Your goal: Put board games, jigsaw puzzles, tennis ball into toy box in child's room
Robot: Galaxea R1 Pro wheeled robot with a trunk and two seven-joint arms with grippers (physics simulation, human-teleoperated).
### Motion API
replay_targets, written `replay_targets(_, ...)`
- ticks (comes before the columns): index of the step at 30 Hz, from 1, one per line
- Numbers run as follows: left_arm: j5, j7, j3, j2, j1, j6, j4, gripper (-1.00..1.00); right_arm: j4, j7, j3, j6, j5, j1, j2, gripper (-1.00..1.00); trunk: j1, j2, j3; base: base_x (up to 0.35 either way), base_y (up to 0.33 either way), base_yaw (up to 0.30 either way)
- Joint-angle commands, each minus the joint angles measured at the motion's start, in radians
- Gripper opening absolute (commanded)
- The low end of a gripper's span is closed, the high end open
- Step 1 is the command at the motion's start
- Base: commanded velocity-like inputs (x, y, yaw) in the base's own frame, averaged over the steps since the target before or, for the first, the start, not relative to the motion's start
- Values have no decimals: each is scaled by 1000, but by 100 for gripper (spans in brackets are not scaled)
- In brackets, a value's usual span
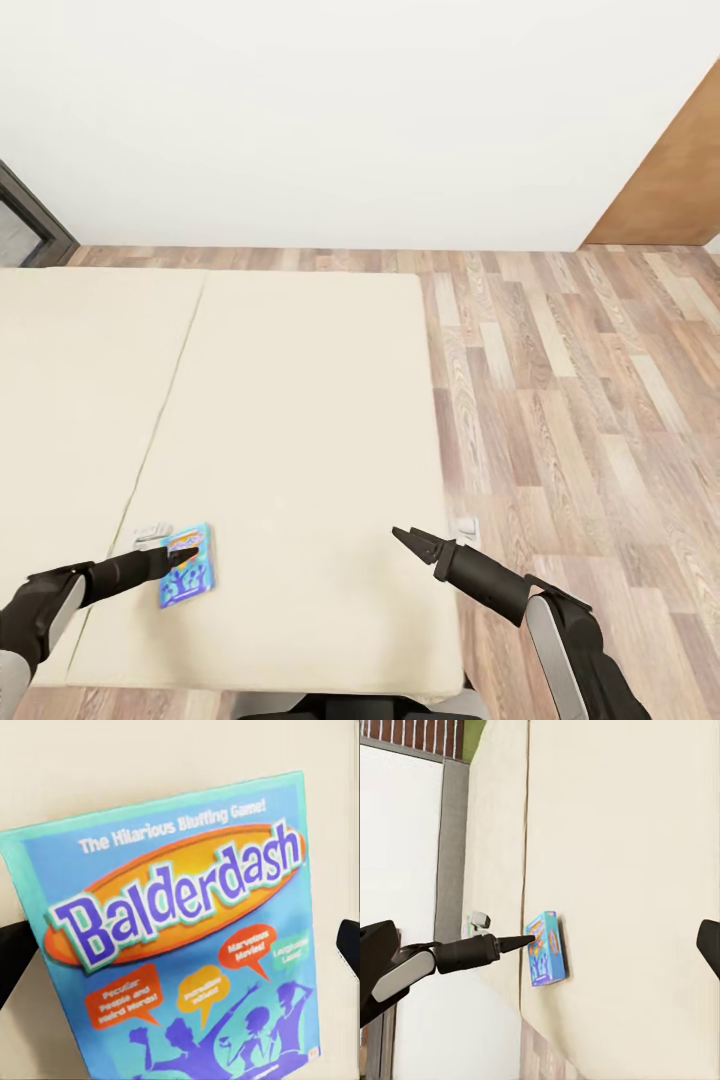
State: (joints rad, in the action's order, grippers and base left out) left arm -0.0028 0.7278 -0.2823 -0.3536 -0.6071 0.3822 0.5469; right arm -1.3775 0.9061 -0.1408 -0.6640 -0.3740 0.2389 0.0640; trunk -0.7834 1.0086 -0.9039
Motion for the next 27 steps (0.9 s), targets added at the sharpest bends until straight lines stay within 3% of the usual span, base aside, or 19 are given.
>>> replay_targets(1,0,5,-4,3,0,10,1,100,0,2,-2,-6,-3,0,1,100,0,0,-1,3,-130,0)
replay_targets(9,0,7,-2,16,0,12,1,100,0,2,-2,-6,-3,0,0,100,0,0,-1,1,-165,0)
replay_targets(27,-9,3,2,33,0,55,-2,100,4,0,-2,-6,-2,0,2,100,0,0,-1,0,-9,0)
